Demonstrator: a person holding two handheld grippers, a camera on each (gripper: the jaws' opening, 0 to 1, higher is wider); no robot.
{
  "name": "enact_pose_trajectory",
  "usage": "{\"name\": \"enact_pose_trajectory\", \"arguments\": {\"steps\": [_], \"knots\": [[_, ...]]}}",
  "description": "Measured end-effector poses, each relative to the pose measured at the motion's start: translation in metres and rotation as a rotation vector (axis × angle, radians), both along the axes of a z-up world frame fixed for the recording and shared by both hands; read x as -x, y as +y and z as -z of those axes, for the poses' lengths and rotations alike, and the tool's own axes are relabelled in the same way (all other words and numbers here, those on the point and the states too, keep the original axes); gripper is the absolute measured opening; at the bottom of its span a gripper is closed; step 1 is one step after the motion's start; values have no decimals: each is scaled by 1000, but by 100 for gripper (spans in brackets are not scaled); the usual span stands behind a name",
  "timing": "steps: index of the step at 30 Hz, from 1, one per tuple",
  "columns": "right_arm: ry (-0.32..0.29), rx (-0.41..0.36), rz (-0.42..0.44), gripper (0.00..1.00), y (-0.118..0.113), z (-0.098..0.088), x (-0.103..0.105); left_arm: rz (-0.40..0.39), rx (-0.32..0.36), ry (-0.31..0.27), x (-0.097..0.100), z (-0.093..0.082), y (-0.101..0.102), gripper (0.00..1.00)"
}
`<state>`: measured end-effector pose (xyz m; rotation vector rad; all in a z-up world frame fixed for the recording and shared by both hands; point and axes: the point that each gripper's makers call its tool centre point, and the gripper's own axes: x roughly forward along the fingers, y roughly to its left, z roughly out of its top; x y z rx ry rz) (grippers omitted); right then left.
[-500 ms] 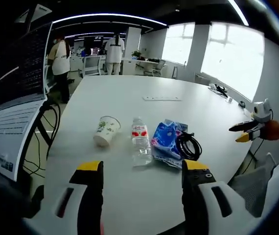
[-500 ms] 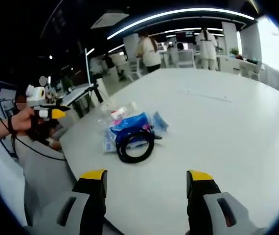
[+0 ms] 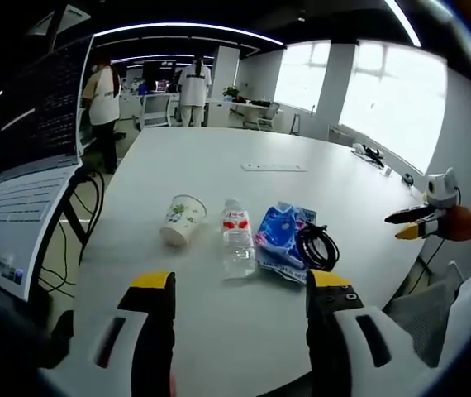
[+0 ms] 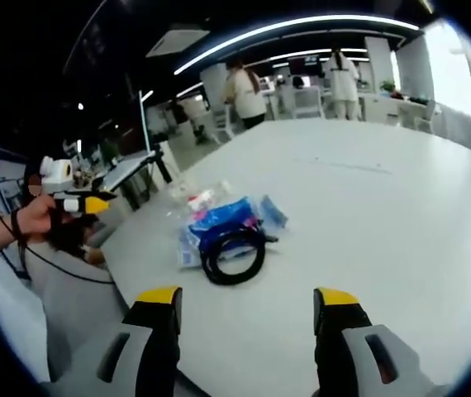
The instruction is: Arrange the tabletop items into an orderly group along one side of the table until the central work area is clear of visible clutter.
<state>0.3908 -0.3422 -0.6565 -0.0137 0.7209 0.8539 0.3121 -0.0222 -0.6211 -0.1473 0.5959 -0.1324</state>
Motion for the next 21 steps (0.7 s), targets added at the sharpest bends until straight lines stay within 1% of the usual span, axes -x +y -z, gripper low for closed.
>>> {"name": "enact_pose_trajectory", "arguments": {"steps": [6,15,21], "knots": [[11,10,-6,65,2,4,9,2,13,1,3,2,1,63],[23,11,16,65,-3,6,12,12,18,14,6,8,2,62],[27,13,-4,66,1,8,17,19,17,21,7,9,1,62]]}}
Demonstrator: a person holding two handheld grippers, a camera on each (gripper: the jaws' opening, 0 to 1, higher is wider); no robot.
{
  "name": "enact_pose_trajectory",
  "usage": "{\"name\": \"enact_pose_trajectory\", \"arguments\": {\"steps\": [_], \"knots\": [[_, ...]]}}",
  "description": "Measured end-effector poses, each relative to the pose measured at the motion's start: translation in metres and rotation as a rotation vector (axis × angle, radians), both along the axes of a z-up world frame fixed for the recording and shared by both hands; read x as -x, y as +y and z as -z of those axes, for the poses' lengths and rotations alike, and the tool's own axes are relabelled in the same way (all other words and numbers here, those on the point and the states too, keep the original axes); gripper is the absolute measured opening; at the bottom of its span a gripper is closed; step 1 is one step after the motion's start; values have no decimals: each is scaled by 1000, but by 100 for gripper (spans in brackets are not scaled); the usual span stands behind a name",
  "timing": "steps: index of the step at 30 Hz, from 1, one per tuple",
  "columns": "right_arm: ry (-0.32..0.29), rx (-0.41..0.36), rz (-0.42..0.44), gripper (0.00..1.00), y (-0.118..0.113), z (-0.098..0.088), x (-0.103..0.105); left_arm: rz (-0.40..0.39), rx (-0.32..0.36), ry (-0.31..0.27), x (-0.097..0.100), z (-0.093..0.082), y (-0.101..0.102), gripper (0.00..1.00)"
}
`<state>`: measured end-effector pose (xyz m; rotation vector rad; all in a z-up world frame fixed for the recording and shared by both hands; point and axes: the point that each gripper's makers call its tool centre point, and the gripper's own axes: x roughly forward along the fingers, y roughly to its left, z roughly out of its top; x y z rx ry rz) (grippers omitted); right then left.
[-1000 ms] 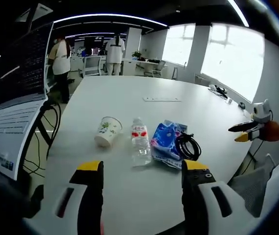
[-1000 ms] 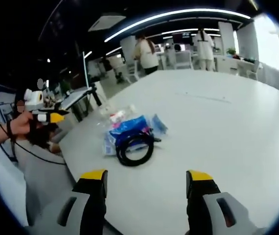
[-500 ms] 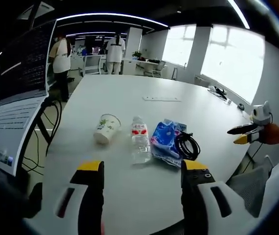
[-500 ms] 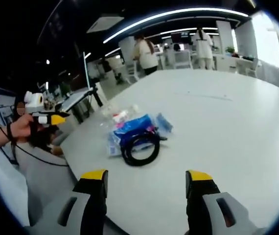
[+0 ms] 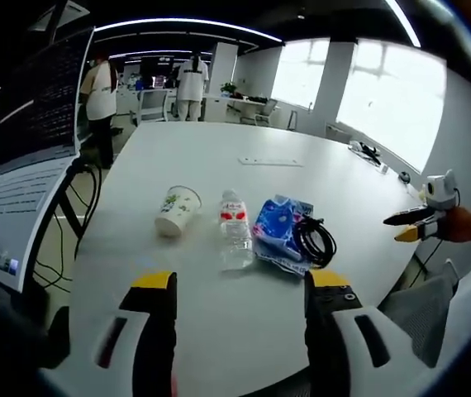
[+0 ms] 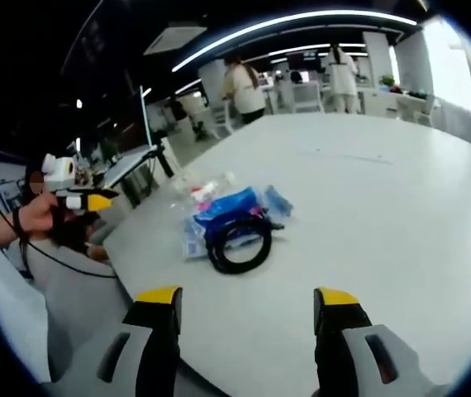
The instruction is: Arrange the tabletop items into an orderly group along one side of the table until the central work area is clear of visible clutter.
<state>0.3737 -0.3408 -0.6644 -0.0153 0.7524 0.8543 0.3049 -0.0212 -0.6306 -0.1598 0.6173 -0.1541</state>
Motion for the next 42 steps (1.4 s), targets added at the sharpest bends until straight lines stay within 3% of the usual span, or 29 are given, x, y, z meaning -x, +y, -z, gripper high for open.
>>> {"name": "enact_pose_trajectory", "arguments": {"steps": [28,42], "knots": [[15,2,-13,65,2,4,0,-21,0,14,-2,3,6,58],[25,11,-6,64,0,7,1,-19,-16,20,-25,6,17,53]]}}
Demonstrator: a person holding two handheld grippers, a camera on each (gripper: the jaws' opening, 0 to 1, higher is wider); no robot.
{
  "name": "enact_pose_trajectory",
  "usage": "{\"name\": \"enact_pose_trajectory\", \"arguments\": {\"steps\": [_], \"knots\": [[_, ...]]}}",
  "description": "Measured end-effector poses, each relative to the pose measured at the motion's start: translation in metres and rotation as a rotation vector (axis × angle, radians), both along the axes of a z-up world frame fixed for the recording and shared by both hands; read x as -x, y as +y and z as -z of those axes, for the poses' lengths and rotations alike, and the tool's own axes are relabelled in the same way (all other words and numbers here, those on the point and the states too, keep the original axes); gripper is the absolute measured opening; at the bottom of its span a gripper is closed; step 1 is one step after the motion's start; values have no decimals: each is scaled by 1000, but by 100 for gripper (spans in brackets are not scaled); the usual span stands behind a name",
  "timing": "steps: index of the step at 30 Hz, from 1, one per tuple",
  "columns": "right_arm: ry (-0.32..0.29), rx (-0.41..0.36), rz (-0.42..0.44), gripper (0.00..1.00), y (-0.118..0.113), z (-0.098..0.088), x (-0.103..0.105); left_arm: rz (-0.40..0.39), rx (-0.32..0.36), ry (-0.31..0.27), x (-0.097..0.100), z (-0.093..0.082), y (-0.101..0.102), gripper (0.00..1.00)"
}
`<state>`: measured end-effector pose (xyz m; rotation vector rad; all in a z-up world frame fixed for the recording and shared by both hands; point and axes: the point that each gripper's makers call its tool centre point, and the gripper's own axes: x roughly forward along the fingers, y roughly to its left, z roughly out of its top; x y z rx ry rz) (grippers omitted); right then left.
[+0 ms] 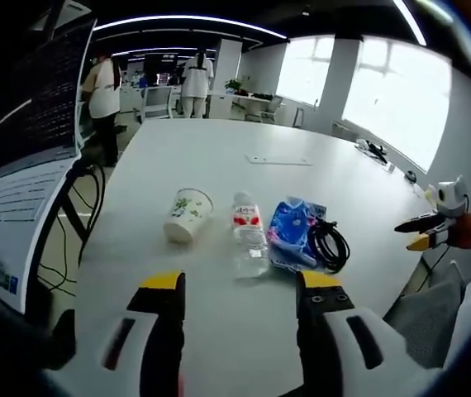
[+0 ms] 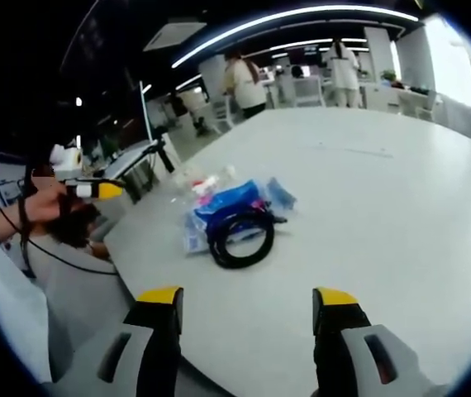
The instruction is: Arrange the tabletop items into an orderly group along one side of the table until the central work area is clear of visible clutter.
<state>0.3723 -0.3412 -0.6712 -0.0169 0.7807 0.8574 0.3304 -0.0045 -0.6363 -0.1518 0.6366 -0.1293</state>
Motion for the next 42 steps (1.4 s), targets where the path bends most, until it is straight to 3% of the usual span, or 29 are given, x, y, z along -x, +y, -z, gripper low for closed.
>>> {"name": "enact_pose_trajectory", "arguments": {"steps": [16,20,24,32,42], "knots": [[20,12,-4,64,3,7,-1,29,-31,20,-34,9,14,49],[26,15,-8,64,4,9,-1,7,-28,26,-42,12,22,47],[37,20,-16,64,8,13,1,-81,50,33,-52,23,33,46],[56,30,-37,64,12,18,8,-74,19,57,-64,44,38,45],[66,40,-35,64,11,18,14,-128,50,72,-82,58,40,45]]}}
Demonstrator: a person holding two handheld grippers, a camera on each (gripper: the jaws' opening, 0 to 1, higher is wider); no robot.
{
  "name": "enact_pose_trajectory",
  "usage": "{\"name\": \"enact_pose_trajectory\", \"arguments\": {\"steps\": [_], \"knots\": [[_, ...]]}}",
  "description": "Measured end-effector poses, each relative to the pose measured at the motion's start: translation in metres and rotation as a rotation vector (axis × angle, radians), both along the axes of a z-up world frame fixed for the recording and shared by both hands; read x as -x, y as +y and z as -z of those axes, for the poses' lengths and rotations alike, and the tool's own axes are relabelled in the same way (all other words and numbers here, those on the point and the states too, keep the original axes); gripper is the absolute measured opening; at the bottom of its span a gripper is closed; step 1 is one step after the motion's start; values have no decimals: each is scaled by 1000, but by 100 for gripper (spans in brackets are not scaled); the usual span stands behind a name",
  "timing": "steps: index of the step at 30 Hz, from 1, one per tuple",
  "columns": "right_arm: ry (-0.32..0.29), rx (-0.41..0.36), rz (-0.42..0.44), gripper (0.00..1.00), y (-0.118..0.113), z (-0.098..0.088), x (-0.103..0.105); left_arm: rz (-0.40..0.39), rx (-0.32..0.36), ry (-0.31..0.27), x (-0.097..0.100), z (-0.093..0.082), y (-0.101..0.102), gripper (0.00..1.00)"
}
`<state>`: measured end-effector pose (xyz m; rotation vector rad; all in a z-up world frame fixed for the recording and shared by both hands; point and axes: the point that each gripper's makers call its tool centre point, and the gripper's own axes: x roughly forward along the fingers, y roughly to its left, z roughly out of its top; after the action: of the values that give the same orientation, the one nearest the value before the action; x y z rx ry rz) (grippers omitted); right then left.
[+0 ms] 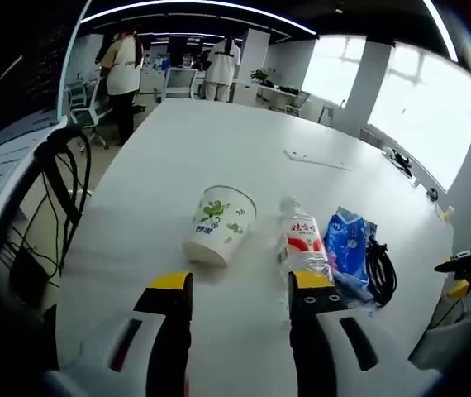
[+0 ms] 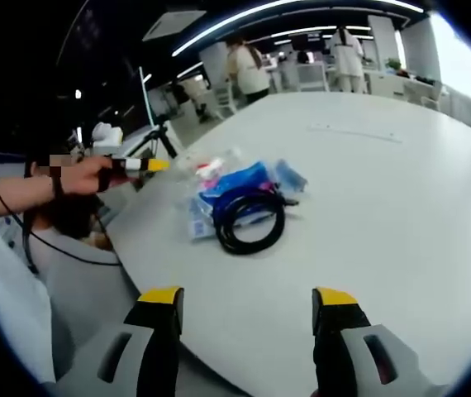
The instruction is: Arrange the tabletop items into an orderly group along one side of the table until the central work area is clear of visible clutter.
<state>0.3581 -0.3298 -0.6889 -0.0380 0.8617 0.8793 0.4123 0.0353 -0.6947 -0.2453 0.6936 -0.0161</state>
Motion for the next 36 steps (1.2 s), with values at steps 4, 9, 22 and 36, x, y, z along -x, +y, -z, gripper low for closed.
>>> {"name": "enact_pose_trajectory", "arguments": {"steps": [4,9,22,36], "knots": [[-5,4,-1,64,-2,-2,1,-39,5,2,-10,6,8,46],[-6,10,10,64,-7,-1,2,-79,29,4,-20,12,16,48],[10,25,5,64,-9,3,7,-52,15,-1,-43,14,23,48],[18,36,-2,64,-11,5,7,-28,80,-1,-69,24,21,50]]}}
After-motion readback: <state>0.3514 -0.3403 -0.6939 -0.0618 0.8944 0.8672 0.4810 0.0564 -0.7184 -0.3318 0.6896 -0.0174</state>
